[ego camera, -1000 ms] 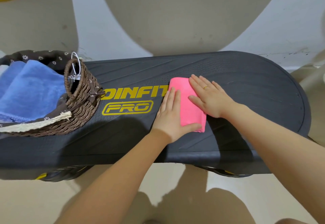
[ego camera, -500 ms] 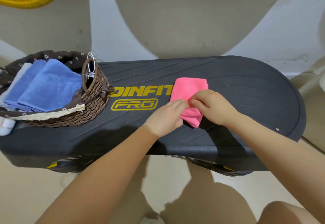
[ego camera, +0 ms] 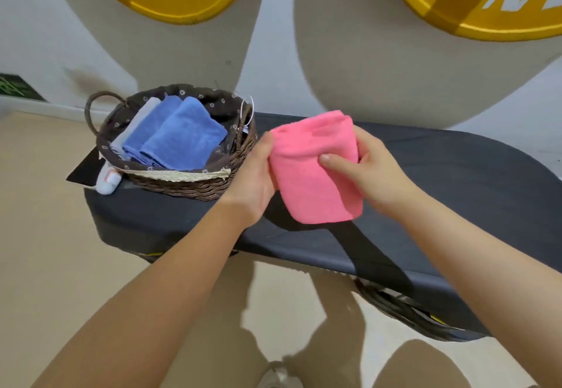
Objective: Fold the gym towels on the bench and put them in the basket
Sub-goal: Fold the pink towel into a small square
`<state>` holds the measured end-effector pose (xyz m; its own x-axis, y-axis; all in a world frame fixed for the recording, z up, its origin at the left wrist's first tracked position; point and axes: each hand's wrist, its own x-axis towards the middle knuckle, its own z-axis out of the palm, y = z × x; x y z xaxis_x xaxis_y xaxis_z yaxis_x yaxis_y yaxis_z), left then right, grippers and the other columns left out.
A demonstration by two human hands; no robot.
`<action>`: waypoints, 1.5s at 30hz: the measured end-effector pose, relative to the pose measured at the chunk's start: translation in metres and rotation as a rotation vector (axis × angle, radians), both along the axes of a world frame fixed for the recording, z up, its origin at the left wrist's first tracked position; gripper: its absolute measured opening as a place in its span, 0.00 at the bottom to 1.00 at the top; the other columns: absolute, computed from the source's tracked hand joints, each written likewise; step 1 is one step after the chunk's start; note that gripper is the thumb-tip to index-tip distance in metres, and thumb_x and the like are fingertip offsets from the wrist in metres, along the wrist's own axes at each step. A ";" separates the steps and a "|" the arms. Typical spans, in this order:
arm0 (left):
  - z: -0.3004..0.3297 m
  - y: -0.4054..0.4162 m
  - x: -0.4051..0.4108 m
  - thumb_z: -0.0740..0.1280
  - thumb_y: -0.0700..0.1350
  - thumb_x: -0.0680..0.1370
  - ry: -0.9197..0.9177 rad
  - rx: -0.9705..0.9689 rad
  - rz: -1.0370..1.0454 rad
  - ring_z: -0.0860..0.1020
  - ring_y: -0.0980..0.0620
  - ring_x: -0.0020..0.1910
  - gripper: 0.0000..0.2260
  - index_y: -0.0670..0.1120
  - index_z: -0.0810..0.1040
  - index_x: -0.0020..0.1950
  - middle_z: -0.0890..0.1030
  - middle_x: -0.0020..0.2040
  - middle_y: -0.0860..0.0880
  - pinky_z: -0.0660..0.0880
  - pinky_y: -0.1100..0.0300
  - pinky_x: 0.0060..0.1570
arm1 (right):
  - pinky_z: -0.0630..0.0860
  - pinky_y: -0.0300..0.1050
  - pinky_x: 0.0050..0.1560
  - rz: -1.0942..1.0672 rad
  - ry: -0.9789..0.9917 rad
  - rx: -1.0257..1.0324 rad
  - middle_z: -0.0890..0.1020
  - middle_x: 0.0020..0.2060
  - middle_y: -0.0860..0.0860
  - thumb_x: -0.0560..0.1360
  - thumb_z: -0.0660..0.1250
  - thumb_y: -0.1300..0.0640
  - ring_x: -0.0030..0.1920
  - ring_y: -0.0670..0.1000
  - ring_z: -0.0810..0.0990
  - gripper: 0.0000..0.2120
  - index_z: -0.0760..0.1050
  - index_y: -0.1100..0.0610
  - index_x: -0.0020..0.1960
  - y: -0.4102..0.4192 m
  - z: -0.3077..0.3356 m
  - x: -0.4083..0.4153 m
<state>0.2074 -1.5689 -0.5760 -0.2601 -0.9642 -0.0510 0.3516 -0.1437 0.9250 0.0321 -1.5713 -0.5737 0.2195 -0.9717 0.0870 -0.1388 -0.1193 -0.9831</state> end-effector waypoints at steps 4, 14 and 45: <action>0.010 0.010 0.049 0.75 0.50 0.63 -0.367 -0.066 0.008 0.79 0.57 0.53 0.27 0.55 0.69 0.59 0.79 0.54 0.55 0.75 0.60 0.52 | 0.80 0.39 0.40 0.050 -0.465 0.212 0.83 0.42 0.48 0.72 0.67 0.58 0.41 0.45 0.82 0.09 0.74 0.55 0.51 -0.017 0.015 0.064; 0.052 -0.035 0.165 0.70 0.35 0.71 -0.433 -0.021 0.097 0.79 0.52 0.51 0.17 0.52 0.72 0.54 0.80 0.53 0.50 0.76 0.54 0.54 | 0.79 0.37 0.40 0.464 -0.218 0.366 0.84 0.39 0.45 0.57 0.78 0.55 0.39 0.43 0.82 0.25 0.76 0.53 0.52 -0.116 0.070 0.146; -0.012 -0.078 0.170 0.75 0.39 0.57 -2.040 -0.338 0.369 0.72 0.49 0.27 0.15 0.44 0.73 0.39 0.73 0.31 0.48 0.63 0.62 0.24 | 0.70 0.49 0.54 -0.084 1.329 0.073 0.77 0.61 0.59 0.78 0.56 0.57 0.61 0.60 0.76 0.15 0.70 0.61 0.62 -0.176 -0.034 0.234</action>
<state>0.3776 -1.6472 -0.5875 0.0856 -0.9764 0.1981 -0.9906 -0.1046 -0.0878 0.2658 -1.7471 -0.6075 0.0361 -0.9797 -0.1972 -0.9949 -0.0166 -0.1000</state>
